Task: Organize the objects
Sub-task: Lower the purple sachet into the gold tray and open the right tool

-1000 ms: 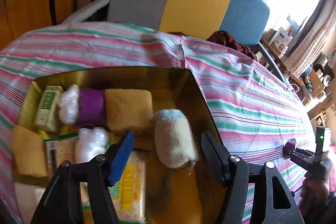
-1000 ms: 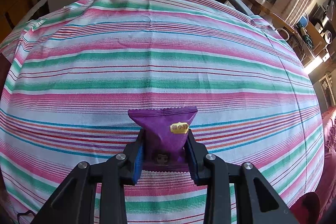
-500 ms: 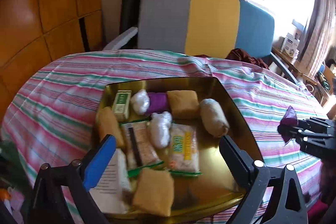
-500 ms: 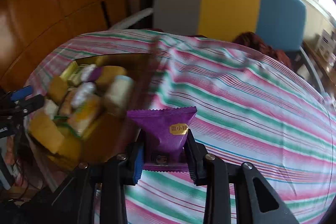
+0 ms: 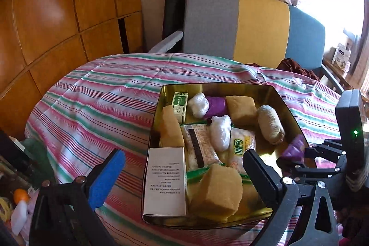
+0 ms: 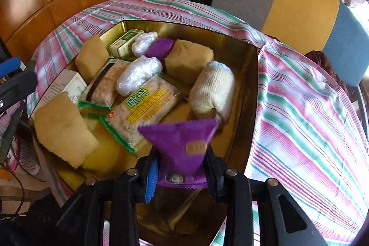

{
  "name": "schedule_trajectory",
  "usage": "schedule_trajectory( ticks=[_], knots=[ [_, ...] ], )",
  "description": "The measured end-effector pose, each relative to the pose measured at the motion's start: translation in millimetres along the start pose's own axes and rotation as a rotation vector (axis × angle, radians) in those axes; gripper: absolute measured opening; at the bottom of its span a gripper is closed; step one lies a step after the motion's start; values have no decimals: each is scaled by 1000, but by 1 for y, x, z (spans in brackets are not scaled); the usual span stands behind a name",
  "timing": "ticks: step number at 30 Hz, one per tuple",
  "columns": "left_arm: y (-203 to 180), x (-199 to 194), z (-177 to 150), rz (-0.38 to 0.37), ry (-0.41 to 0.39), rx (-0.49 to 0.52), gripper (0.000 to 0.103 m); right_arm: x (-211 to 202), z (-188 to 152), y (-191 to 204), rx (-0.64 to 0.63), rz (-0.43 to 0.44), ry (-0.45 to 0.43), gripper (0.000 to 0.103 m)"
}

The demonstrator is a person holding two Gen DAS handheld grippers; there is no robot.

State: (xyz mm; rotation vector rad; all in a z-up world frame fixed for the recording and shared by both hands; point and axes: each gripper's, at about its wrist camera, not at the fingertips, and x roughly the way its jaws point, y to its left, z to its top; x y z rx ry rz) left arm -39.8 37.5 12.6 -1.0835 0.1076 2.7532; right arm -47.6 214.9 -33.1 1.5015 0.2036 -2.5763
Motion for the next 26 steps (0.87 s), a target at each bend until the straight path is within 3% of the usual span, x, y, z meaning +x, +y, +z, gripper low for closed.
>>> schedule_trajectory(
  ticks=[4, 15, 19, 26],
  knots=[
    [3, -4, -3, 2, -17, -23, 103, 2, 0, 0, 15, -29, 0, 44],
    [7, -15, -9, 47, -48, -32, 103, -33, -18, 10, 147, -61, -142, 44],
    [6, -24, -15, 65, -95, -32, 103, -46, -28, 17, 178, -70, -181, 44],
    [9, -28, -17, 59, -92, -56, 103, -62, -36, 22, 208, -96, -232, 44]
  ],
)
